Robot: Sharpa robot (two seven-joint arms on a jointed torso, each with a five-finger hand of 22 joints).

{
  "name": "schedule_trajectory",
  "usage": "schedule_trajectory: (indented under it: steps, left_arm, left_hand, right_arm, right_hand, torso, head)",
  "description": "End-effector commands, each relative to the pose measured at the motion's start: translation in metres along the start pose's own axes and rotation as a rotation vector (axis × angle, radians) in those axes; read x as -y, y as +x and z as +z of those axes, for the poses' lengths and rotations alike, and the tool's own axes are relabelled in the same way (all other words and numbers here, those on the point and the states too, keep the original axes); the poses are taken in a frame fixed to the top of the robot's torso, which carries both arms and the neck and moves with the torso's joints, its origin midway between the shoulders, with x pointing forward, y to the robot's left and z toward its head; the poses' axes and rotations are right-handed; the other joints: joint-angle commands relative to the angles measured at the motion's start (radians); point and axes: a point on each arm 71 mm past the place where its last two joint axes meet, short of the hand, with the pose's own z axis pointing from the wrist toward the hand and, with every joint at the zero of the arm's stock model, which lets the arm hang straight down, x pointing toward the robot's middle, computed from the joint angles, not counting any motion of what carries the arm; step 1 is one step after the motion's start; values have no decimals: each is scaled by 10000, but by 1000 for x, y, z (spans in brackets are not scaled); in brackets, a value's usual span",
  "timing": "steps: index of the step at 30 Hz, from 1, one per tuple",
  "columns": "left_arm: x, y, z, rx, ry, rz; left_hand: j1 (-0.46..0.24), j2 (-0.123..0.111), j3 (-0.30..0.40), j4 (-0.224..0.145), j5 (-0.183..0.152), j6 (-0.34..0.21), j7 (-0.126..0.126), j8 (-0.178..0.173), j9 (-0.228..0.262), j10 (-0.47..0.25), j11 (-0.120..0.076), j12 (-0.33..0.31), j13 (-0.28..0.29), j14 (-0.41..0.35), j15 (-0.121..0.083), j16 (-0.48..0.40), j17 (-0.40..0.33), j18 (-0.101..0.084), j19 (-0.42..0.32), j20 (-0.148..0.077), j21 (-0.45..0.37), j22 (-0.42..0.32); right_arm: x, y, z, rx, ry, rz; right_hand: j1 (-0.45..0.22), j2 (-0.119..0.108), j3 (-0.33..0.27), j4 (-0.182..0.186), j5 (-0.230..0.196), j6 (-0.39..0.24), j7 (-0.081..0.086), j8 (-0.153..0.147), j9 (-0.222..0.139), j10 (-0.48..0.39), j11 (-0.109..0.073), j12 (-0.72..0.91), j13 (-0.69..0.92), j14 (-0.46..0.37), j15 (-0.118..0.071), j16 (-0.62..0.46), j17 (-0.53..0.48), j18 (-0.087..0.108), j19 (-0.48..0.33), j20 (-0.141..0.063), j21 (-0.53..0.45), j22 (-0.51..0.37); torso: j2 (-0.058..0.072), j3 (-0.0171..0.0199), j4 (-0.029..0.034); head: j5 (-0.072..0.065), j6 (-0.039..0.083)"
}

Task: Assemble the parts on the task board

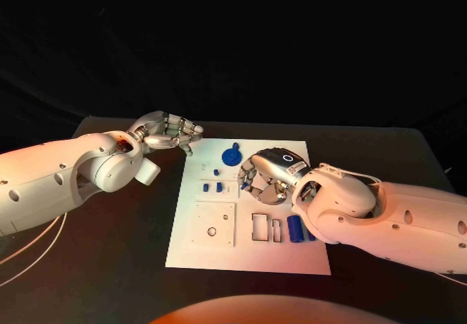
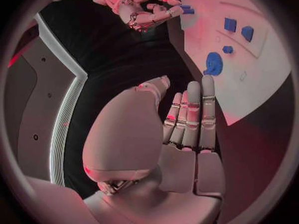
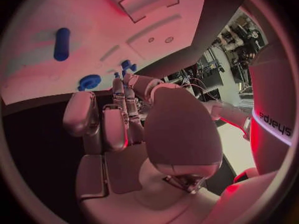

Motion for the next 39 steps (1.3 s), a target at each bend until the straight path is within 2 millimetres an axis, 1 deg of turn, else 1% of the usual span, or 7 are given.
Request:
schedule_trajectory:
  steps: [1, 5, 8, 16, 18, 32, 39]
  left_arm:
    - [1, 3, 3, -224, 103, -8]
    - [2, 4, 6, -231, 120, -5]
    - [2, 5, 8, -239, 126, -5]
    - [2, 7, 10, -331, 120, 47]
    - [2, 8, 10, -344, 120, 56]
    - [2, 8, 10, -383, 107, 79]
    - [2, 9, 9, -411, 115, 96]
  left_hand:
    - [-28, -66, 15, -60, 10, -79, 289, -57, -9, -91, -7, -4, -13, 2, 40, -32, -16, 136, 21, 44, -54, -10]
    - [-29, -63, 15, -64, 10, -79, 289, -55, -9, -95, -6, -3, -13, 3, 41, -33, -16, 136, 23, 44, -57, -13]
    - [-29, -63, 15, -64, 10, -79, 289, -55, -9, -95, -6, -3, -13, 3, 41, -33, -16, 136, 23, 44, -57, -13]
    - [-29, -60, 14, -70, 10, -78, 289, -51, -8, -100, -5, 0, -12, 3, 42, -35, -16, 136, 25, 45, -61, -16]
    - [-29, -60, 14, -70, 10, -78, 289, -51, -8, -100, -5, 0, -12, 3, 42, -35, -16, 136, 25, 45, -61, -16]
    - [-29, -60, 14, -70, 10, -78, 289, -51, -8, -100, -5, 0, -12, 3, 42, -35, -16, 136, 25, 45, -61, -16]
    - [-38, -58, 8, -83, 8, -77, 290, -41, -7, -116, -2, 7, -9, -1, 46, -43, -18, 135, 28, 48, -73, -25]
  right_arm:
    - [-6, 9, 2, -261, -336, 246]
    - [-13, 22, 3, -547, -585, 450]
    - [-17, 30, 4, -723, -681, 557]
    - [-22, 46, 6, -1007, -744, 649]
    - [-22, 48, 6, -1054, -750, 643]
    - [-23, 54, 8, -1242, -788, 587]
    - [-21, 57, 9, -1326, -748, 505]
  right_hand:
    - [2, 68, 53, -13, 47, 81, -6, 67, 12, 20, -31, 16, 9, 80, 9, 10, -12, -139, 60, -1, -5, 523]
    - [0, 67, 55, -17, 46, 77, -4, 67, 14, 20, -30, 12, 9, 74, 8, -5, -41, -133, 52, -2, -31, 513]
    - [-2, 65, 54, -19, 44, 74, -2, 67, 15, 19, -30, 10, 9, 74, 8, -7, -44, -134, 54, -2, -28, 515]
    - [-5, 66, 58, -26, 43, 65, 2, 67, 19, 16, -27, 2, 9, 73, 9, -13, -52, -132, 51, -3, -40, 512]
    - [-5, 66, 58, -26, 43, 65, 2, 67, 19, 16, -27, 2, 9, 73, 9, -13, -52, -132, 51, -3, -40, 512]
    - [-11, 74, 65, -39, 41, 50, 8, 67, 26, 12, -23, -11, 10, 71, 11, -23, -66, -134, 57, -4, -30, 519]
    - [-11, 74, 65, -39, 41, 50, 8, 67, 26, 12, -23, -11, 10, 71, 11, -23, -66, -134, 57, -4, -30, 519]
  torso:
    - [-49, -43, 30]
    - [-52, -56, 22]
    - [-55, -53, 16]
    - [-37, -45, 52]
    - [-47, -46, 47]
    - [-49, -50, 26]
    - [-52, -46, 39]
  head:
    - [142, -70]
    - [323, -146]
    - [387, -200]
    - [558, -303]
    - [588, -323]
    - [645, -393]
    - [649, -417]
